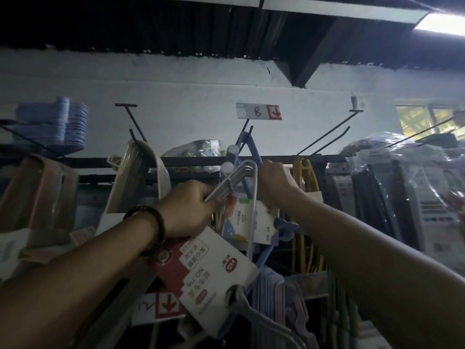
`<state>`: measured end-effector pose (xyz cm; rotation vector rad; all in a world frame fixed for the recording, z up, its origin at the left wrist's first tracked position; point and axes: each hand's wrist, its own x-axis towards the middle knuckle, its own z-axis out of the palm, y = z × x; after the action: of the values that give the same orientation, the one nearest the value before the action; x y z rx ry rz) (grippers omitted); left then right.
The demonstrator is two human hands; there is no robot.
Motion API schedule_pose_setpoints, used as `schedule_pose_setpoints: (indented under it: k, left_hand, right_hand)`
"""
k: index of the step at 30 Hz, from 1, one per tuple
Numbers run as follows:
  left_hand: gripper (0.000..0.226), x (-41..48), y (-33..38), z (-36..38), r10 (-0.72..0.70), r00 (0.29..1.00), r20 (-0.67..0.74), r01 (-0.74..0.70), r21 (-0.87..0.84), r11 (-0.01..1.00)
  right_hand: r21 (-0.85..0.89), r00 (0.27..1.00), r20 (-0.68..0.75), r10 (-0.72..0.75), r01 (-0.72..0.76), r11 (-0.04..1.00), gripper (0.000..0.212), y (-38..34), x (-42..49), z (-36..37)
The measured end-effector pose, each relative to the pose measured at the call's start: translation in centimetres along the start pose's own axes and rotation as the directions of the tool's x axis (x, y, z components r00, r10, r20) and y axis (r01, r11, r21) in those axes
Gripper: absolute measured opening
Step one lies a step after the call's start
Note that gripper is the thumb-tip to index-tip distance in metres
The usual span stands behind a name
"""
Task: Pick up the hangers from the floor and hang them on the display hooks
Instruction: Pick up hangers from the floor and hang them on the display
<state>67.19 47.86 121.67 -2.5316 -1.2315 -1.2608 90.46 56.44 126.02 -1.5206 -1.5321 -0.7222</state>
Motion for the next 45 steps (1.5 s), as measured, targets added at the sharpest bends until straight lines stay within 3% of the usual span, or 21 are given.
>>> schedule_pose_setpoints:
  k: [6,11,14,18,20,22,24,25,28,36,40,43,45]
  left_hand:
    - [0.031,-1.1,-1.2,-1.8,-0.091,0.996,-0.021,0.092,0.076,0.993]
    - [0.025,-2.1,-2.6,-1.4,-0.143,0.988,-0.06,0.14,-0.061,0.988]
    - [0.025,-2.7,-3.6,-0.9,-0.158,0.981,-0.108,0.139,-0.166,0.976]
    - [0.024,-3.9,-4.3,-0.9,-0.131,0.98,-0.151,0.095,-0.224,0.97]
    - [0.026,-5.0,-4.8,-1.3,-0.103,0.98,-0.17,0.063,-0.222,0.973]
    - [0.031,-6.5,-5.3,-2.1,-0.081,0.976,-0.2,0.037,-0.214,0.976]
    - [0.032,-8.4,-6.0,-3.2,-0.073,0.969,-0.236,0.008,-0.264,0.965]
    - [0.03,-9.5,-6.4,-4.0,-0.072,0.965,-0.254,-0.008,-0.3,0.954]
    - [0.026,-13.1,-8.7,-6.7,-0.079,0.955,-0.287,-0.031,-0.359,0.933]
    - [0.021,-23.7,-17.5,-14.4,-0.268,0.863,-0.428,0.054,-0.45,0.892]
    - [0.021,-29.5,-23.0,-17.0,-0.329,0.832,-0.447,0.12,-0.434,0.893]
    - [0.024,-34.1,-27.4,-19.0,-0.352,0.843,-0.408,0.165,-0.427,0.889]
    - [0.028,-37.0,-30.0,-20.1,-0.357,0.85,-0.388,0.19,-0.408,0.893]
  right_hand:
    - [0.038,0.986,0.161,0.038,-0.044,0.998,0.027,-0.8,0.9,4.8]
    - [0.026,0.966,0.241,0.098,-0.108,0.994,0.04,-0.5,1.1,6.4]
    - [-0.046,0.956,0.288,0.056,-0.045,0.998,0.047,-0.7,1.2,4.9]
    - [-0.071,0.993,0.104,-0.059,0.067,0.995,0.045,-2.1,0.0,0.8]
    - [0.034,0.99,0.043,-0.136,0.135,0.99,0.045,-3.6,-1.4,-2.0]
    - [0.267,0.988,0.034,-0.147,0.133,0.954,0.052,-6.1,-3.9,-5.2]
    - [0.549,0.992,0.092,-0.091,0.026,0.835,0.057,-9.2,-7.1,-8.1]
    - [0.598,0.989,0.107,-0.099,0.015,0.801,0.059,-10.9,-8.9,-9.3]
    - [0.548,0.976,0.085,-0.2,0.122,0.828,0.063,-16.5,-13.3,-10.8]
    - [0.402,0.841,0.296,-0.453,0.32,0.858,0.027,-33.5,-23.5,-6.1]
    - [0.476,0.862,0.269,-0.429,0.268,0.838,0.015,-41.0,-27.3,-1.1]
    - [0.467,0.873,0.294,-0.39,0.225,0.855,0.017,-46.3,-29.8,2.8]
    - [0.452,0.863,0.274,-0.425,0.274,0.849,0.023,-49.4,-31.6,5.3]
